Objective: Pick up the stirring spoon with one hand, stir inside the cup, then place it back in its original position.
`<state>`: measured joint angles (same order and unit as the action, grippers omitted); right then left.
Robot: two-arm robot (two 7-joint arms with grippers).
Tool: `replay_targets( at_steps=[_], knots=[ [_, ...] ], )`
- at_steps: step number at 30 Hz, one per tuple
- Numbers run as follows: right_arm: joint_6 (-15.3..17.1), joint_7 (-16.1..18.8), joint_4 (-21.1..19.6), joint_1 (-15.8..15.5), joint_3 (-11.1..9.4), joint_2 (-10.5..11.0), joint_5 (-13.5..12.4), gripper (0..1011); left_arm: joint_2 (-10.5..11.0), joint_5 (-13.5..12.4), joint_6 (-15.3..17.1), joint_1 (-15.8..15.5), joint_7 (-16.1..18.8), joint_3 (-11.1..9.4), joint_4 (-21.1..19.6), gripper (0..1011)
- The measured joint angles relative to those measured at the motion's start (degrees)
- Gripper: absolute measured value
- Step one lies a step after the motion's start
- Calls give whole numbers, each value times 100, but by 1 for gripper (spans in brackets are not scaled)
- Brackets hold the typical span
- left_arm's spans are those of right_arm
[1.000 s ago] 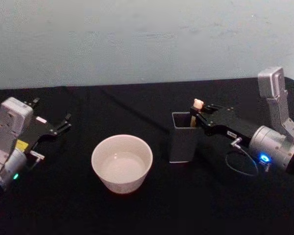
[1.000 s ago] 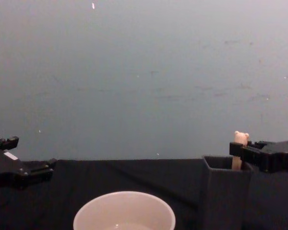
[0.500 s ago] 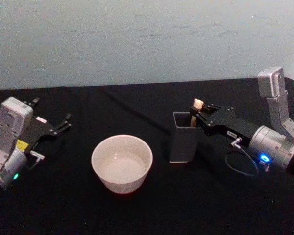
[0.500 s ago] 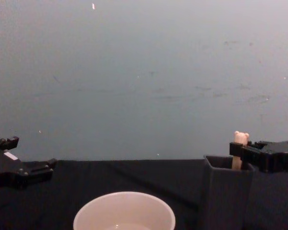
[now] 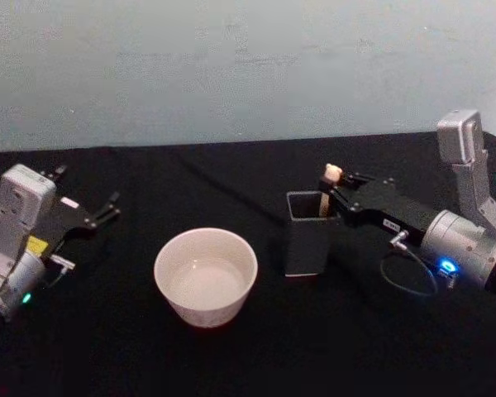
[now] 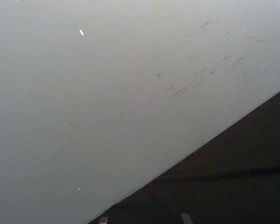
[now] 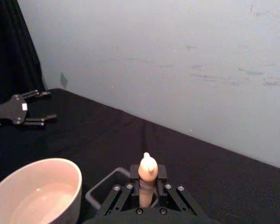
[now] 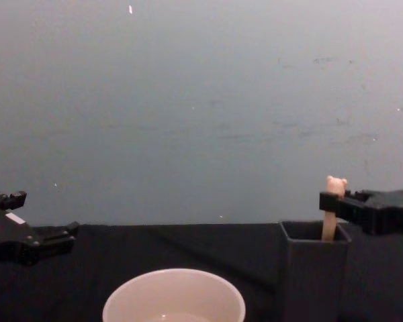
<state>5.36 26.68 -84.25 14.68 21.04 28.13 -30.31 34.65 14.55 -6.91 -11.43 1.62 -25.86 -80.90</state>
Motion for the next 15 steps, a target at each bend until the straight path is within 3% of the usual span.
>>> replay_targets(
  at_steps=[15],
  knots=[
    [18, -23, -393, -58, -160, 99, -247, 207, 0, 0, 0, 0, 0, 0, 0, 1001]
  ],
)
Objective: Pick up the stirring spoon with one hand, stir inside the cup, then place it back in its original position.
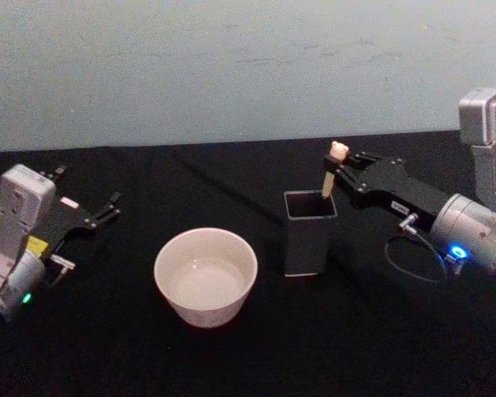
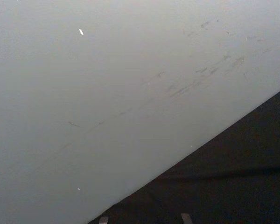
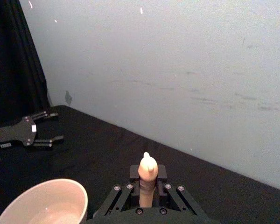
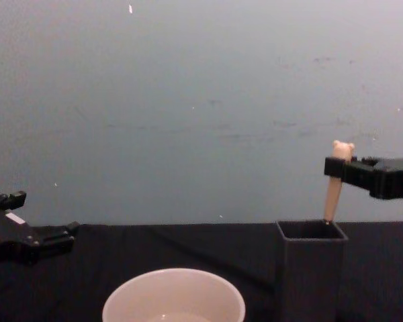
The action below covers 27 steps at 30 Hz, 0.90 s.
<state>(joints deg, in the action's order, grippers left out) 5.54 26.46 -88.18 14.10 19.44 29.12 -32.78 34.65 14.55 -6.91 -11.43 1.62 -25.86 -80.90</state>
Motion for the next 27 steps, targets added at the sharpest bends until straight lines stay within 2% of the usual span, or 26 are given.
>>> replay_targets(
  at_steps=[17, 27],
  knots=[
    [-74, -22, -474, -78, -196, 180, -348, 207, 0, 0, 0, 0, 0, 0, 0, 1001],
    [-210, -65, -596, 13, -205, 126, -459, 207, 0, 0, 0, 0, 0, 0, 0, 1001]
  ],
)
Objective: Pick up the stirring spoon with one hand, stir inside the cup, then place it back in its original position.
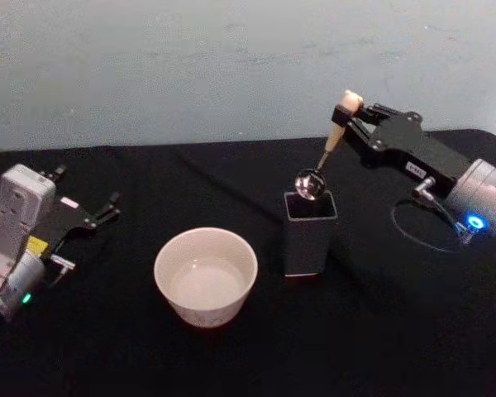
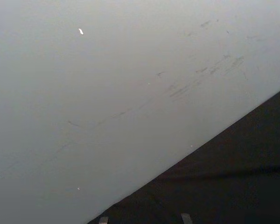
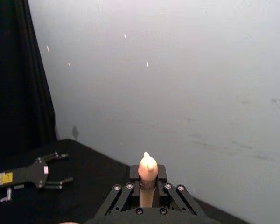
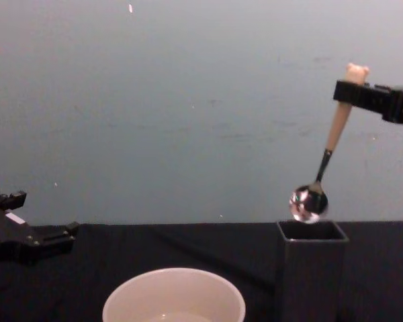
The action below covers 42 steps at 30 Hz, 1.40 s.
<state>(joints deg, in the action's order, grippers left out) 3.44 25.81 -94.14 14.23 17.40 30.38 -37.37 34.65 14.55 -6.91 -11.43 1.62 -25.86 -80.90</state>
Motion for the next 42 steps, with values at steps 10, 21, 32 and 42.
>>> replay_targets(
  at_steps=[10, 21, 32, 42],
  knots=[
    [-104, 89, -10, 184, 205, -97, 10, 207, 0, 0, 0, 0, 0, 0, 0, 1001],
    [-239, 452, 167, 392, 619, -231, 98, 207, 0, 0, 0, 0, 0, 0, 0, 1001],
    [-321, 725, 393, 594, 1041, -327, 283, 207, 0, 0, 0, 0, 0, 0, 0, 1001],
    [-431, 927, 604, 659, 1352, -336, 554, 207, 0, 0, 0, 0, 0, 0, 0, 1001]
  ],
)
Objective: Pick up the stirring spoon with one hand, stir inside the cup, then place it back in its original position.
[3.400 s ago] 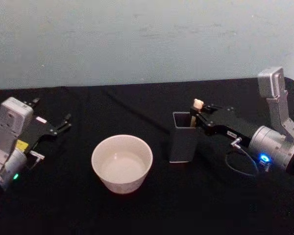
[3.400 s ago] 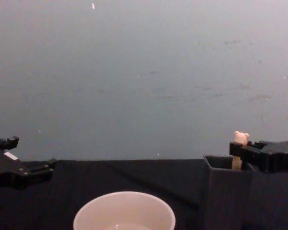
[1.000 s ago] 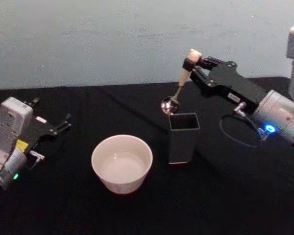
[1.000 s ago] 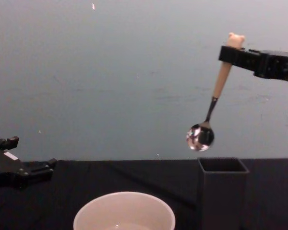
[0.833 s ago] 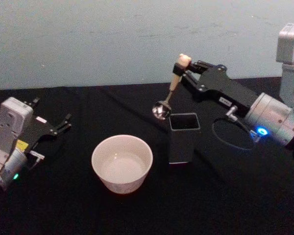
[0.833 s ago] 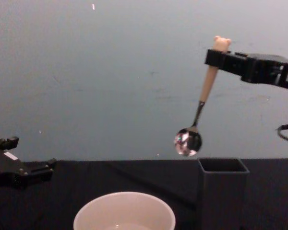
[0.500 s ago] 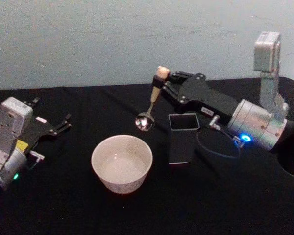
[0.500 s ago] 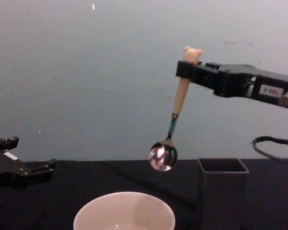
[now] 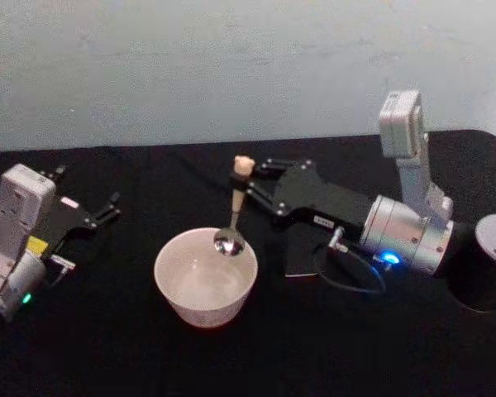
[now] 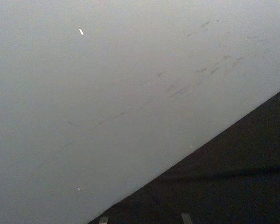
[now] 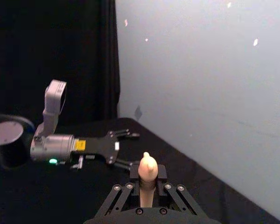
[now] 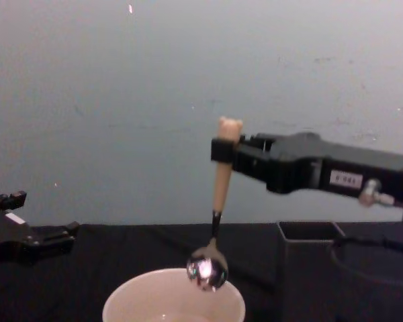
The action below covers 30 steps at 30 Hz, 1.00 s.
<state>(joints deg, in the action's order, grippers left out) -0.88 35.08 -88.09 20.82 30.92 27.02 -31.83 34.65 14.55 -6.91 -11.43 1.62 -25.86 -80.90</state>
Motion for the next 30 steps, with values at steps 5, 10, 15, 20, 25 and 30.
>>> replay_targets(
  at_steps=[5, 10, 15, 20, 25, 30],
  knots=[
    [-85, 114, 164, 26, 149, -12, 166, 207, 0, 0, 0, 0, 0, 0, 0, 1001],
    [-124, 177, 264, 46, 211, -29, 244, 207, 0, 0, 0, 0, 0, 0, 0, 1001],
    [-166, 254, 371, 59, 284, -45, 341, 207, 0, 0, 0, 0, 0, 0, 0, 1001],
    [-187, 331, 433, 60, 357, -56, 415, 207, 0, 0, 0, 0, 0, 0, 0, 1001],
    [-191, 382, 451, 56, 423, -71, 471, 207, 0, 0, 0, 0, 0, 0, 0, 1001],
    [-189, 418, 456, 56, 475, -96, 505, 207, 0, 0, 0, 0, 0, 0, 0, 1001]
  ],
)
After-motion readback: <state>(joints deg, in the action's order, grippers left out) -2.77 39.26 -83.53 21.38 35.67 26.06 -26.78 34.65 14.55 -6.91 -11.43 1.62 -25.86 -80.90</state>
